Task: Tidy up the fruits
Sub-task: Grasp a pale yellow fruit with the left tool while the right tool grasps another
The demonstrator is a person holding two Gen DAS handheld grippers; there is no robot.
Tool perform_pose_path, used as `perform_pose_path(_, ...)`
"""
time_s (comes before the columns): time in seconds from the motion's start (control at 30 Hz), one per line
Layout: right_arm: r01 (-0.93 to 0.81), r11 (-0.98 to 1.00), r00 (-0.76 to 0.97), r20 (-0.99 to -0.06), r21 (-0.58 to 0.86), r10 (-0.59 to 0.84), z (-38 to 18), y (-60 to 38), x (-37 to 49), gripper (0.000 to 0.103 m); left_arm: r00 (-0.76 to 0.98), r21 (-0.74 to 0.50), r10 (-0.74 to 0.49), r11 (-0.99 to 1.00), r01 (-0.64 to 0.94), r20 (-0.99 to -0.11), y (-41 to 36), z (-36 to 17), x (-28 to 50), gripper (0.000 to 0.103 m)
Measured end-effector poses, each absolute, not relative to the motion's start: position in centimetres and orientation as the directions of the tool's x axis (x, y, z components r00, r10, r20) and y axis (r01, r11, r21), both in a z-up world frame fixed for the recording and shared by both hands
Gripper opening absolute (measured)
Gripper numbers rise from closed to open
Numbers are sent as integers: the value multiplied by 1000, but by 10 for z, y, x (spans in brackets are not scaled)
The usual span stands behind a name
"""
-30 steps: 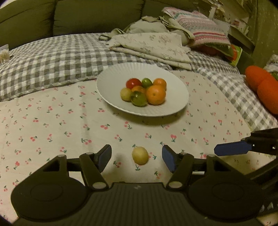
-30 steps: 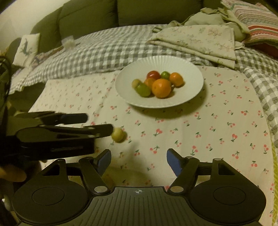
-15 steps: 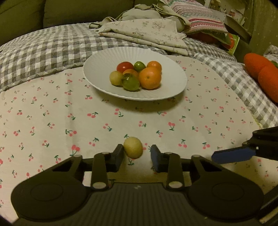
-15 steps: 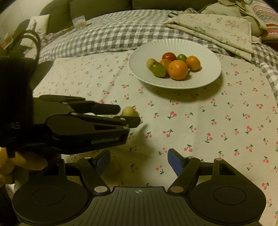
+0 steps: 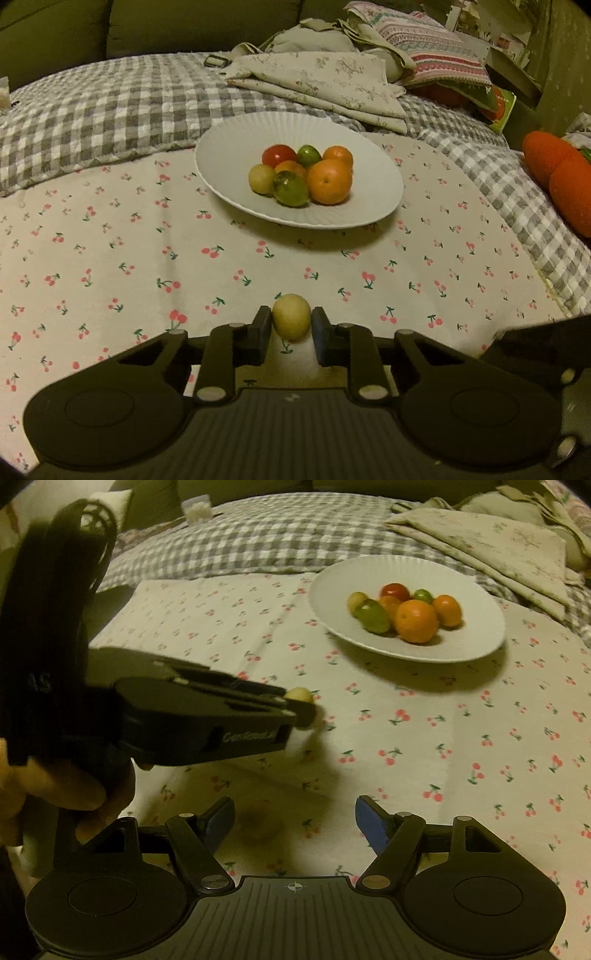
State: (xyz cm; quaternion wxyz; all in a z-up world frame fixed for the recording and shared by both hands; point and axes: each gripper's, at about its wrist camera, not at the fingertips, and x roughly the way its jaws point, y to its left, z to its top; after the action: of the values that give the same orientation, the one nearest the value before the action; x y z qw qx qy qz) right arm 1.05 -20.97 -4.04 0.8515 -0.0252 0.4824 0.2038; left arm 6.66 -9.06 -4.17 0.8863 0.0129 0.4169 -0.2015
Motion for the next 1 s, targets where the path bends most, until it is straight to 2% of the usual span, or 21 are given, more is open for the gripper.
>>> perform_pose_path(0.03, -384, 910, 444, -833, 157, 331, -42, -206, 10, 62, 574, -146, -344, 921, 362, -744, -89, -41, 67, 21)
perform_pose_path(0.13, -413, 898, 429, -838, 151, 339, -46, -198, 9, 52, 573, -154, -339, 925, 347, -746, -86, -42, 68, 21)
perform_pose_path(0.37, -439, 889, 420, -845, 128, 329, -55, -189, 9, 35, 575, -149, -327, 931, 335, -750, -85, -42, 67, 21)
perform_pose_path(0.43, -447, 887, 426, -844, 117, 326, -54, -189, 8, 26, 578, -146, -323, 932, 332, -749, -86, -41, 66, 21)
perform_pose_path(1.0, -377, 920, 480, -828, 104, 290, -40, -205, 17, 26, 599, -116, -301, 938, 328, -742, -85, -39, 66, 22)
